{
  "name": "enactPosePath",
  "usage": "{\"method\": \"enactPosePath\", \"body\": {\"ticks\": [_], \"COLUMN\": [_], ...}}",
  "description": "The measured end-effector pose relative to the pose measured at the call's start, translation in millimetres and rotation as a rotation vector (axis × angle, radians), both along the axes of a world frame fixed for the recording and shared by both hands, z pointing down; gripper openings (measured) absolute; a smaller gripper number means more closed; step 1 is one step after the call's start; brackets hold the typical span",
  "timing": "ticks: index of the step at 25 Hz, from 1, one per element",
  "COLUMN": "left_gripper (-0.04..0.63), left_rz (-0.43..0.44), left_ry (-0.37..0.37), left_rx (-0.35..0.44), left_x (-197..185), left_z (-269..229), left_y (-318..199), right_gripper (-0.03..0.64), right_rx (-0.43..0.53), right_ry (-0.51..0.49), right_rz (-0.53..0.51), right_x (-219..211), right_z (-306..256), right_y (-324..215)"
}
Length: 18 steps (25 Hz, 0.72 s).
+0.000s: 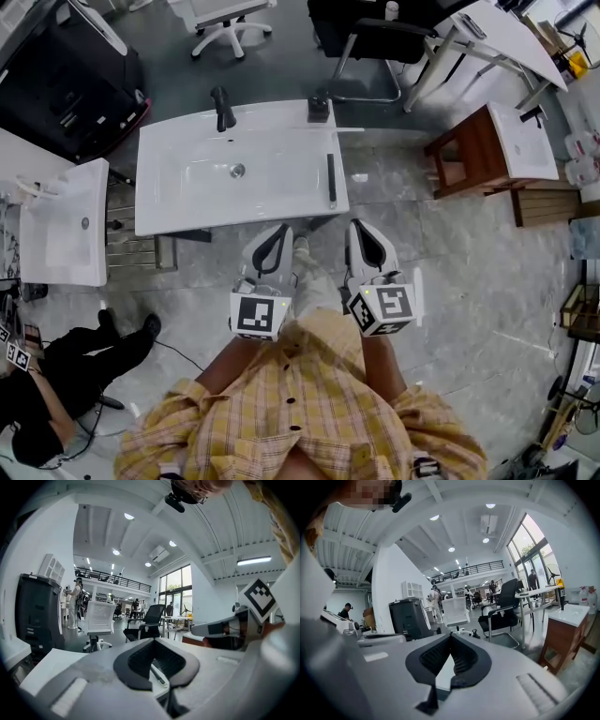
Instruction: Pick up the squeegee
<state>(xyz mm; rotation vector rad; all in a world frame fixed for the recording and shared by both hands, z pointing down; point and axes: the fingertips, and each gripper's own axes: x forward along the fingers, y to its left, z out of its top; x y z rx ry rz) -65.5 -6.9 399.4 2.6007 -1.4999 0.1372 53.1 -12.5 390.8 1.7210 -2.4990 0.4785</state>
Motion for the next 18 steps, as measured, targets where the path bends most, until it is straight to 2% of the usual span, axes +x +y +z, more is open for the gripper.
{"method": "enactPosePath", "body": {"ticks": [5, 10, 18], "left_gripper": [0.0, 0.0, 0.0], "left_rz": [0.011, -0.012, -0.019], "left_ry": [-0.038, -0.009, -0.028], "left_rx": [-0.007, -0.1, -0.159], "left_x": [5, 13, 26], "left_z": [14, 31, 58], "left_y": [-35, -76, -136], "right_gripper": [0.002, 0.001, 0.0], "right_rx": [-0.035, -0.089, -0.182], "right_ry": [-0.001, 0.002, 0.022], "right_rz": [0.003, 0.003, -0.016], "right_x": [4, 8, 17], "right_z": [16, 35, 68], "right_y": [-39, -79, -142]}}
